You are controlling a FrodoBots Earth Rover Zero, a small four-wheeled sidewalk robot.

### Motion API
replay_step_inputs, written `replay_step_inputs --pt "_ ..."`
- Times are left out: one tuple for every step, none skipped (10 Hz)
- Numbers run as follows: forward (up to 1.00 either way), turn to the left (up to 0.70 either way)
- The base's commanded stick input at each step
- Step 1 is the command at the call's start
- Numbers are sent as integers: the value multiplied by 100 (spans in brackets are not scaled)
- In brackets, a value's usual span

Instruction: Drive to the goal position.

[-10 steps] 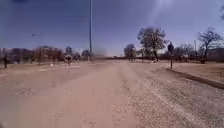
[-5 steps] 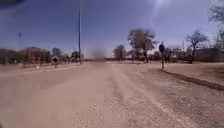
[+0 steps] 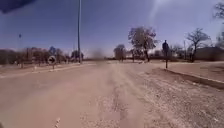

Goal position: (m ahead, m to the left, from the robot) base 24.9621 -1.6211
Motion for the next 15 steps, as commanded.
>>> replay_step_inputs --pt "100 0" --pt "100 0" --pt "100 0" --pt "100 0" --pt "100 0" --pt "100 0" --pt "100 0" --pt "100 0" --pt "100 0" --pt "100 0" --pt "100 0" --pt "100 0" --pt "100 0" --pt "100 0" --pt "100 -27"
